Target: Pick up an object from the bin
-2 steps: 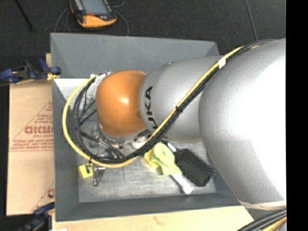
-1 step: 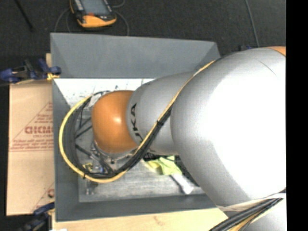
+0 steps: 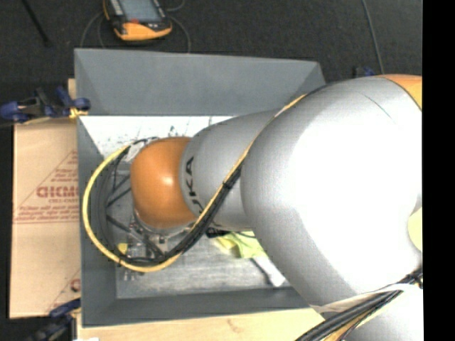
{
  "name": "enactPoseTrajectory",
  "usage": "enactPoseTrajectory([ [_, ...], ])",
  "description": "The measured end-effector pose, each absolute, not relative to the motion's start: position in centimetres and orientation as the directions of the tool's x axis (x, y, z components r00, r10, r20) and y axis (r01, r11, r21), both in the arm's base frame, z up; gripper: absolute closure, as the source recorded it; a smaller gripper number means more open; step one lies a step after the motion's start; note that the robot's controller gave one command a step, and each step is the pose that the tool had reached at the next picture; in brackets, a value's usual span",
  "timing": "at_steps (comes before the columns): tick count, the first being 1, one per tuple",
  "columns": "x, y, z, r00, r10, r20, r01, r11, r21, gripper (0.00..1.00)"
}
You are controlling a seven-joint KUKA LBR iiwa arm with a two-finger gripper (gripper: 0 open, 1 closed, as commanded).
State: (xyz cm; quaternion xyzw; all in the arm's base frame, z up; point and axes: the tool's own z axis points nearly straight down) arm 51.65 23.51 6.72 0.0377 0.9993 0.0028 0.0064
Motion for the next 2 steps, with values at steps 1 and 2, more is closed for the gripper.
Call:
enactPoseTrajectory([
  [1,51.67,23.52,7.04,-0.997,0.070,-0.013,0.070,0.998,0.005,1.00],
  [2,51.70,23.48,7.69,-0.998,0.068,-0.012,0.068,0.998,0.004,1.00],
])
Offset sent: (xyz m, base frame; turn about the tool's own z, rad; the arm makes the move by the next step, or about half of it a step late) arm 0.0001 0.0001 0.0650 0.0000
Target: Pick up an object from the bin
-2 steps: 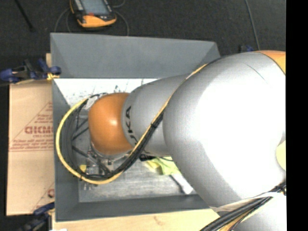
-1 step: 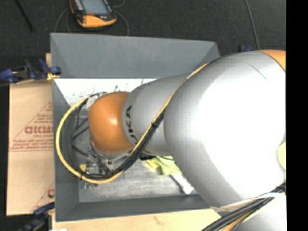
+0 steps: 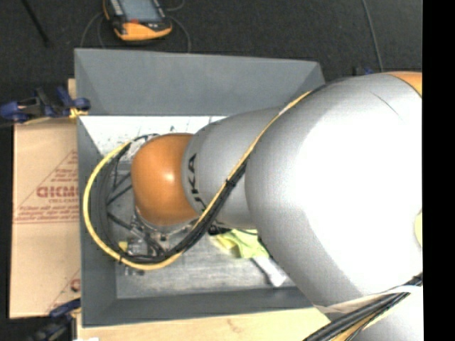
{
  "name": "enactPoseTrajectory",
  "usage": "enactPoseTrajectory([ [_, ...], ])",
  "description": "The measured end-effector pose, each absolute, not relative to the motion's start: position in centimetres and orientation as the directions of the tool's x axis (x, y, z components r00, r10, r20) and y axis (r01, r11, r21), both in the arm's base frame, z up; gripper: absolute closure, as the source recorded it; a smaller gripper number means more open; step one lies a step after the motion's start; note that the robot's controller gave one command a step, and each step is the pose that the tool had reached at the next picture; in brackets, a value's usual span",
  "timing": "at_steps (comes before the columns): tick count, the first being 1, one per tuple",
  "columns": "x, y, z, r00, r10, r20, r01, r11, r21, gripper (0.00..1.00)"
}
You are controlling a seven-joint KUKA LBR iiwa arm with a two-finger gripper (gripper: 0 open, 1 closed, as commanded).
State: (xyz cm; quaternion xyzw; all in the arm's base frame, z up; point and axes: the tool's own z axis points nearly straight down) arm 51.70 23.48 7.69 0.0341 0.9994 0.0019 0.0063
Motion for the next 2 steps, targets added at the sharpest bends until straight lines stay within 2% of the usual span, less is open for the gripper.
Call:
enactPoseTrajectory([
  [1,51.58,23.43,9.32,-0.998,0.070,-0.004,0.070,0.998,0.002,1.00],
  [2,51.67,23.49,10.26,-0.997,0.071,-0.006,0.071,0.997,0.003,1.00],
])
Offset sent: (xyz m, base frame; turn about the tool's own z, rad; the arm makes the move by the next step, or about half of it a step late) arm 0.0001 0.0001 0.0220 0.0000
